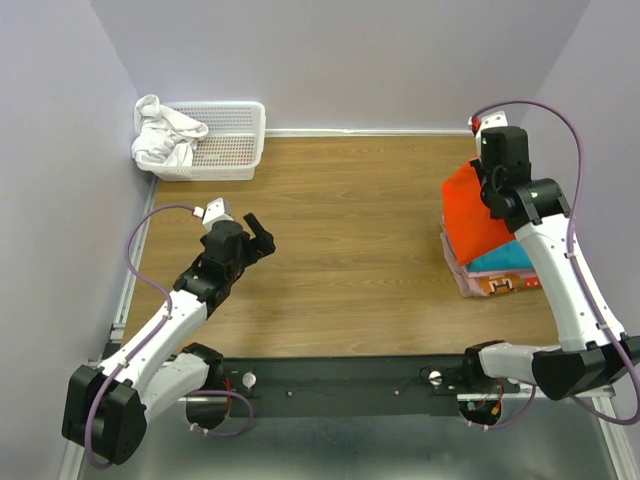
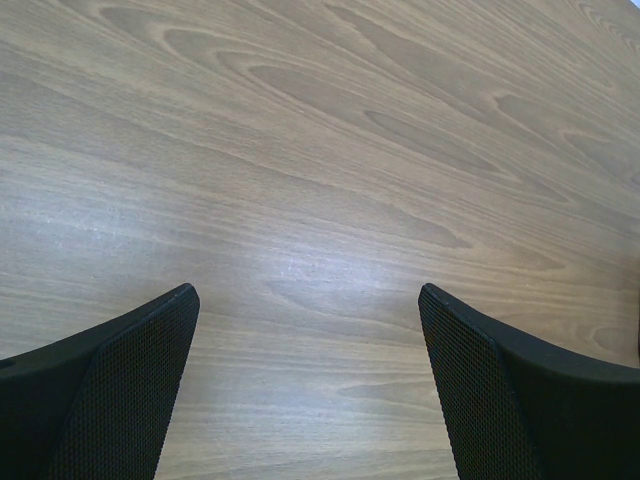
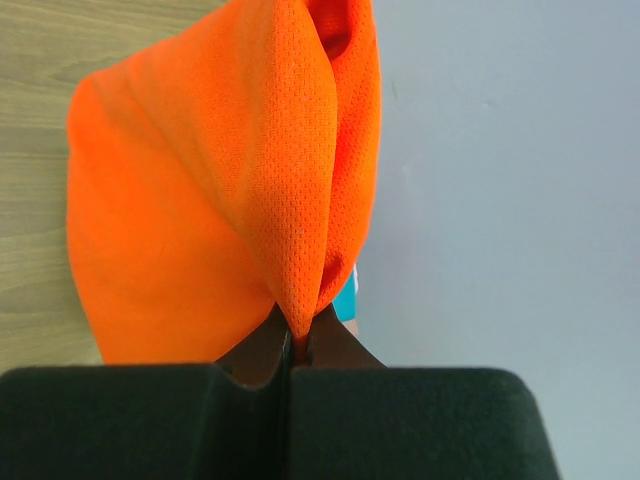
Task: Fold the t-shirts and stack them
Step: Neatly place the folded tshirt to the corner
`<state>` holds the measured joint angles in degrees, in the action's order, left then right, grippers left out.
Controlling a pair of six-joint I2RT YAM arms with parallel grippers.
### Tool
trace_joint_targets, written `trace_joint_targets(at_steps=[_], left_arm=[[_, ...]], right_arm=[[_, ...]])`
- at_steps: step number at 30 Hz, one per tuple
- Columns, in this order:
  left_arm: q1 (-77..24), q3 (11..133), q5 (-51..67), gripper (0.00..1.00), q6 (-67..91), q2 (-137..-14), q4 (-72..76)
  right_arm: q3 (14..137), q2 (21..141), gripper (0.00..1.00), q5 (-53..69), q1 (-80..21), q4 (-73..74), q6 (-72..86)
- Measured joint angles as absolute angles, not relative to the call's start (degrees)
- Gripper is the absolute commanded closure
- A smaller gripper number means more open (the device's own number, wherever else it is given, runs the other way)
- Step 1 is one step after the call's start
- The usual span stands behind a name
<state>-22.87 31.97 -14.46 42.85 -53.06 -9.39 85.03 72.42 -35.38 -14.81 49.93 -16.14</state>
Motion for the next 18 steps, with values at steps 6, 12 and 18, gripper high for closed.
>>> trace_joint_targets(at_steps=[6,12,18], left_arm=[[-22.87,31.97,-14.48,0.02,42.85,-54.26,-9.32],[-22.87,31.97,-14.61,0.02,42.83,-55.18,-9.32],[-22.87,31.99,-15.05,0.02,42.81,-56.14,-9.34]], right_arm=[[85.01,72.71,1.00,-35.03,-11.40,50.11,-16.62],[84.95,75.46,1.00,-34.15,-6.92,50.06,-17.69],[82.85,79.57,1.00,-33.28,-2.31,48.80,-19.92]])
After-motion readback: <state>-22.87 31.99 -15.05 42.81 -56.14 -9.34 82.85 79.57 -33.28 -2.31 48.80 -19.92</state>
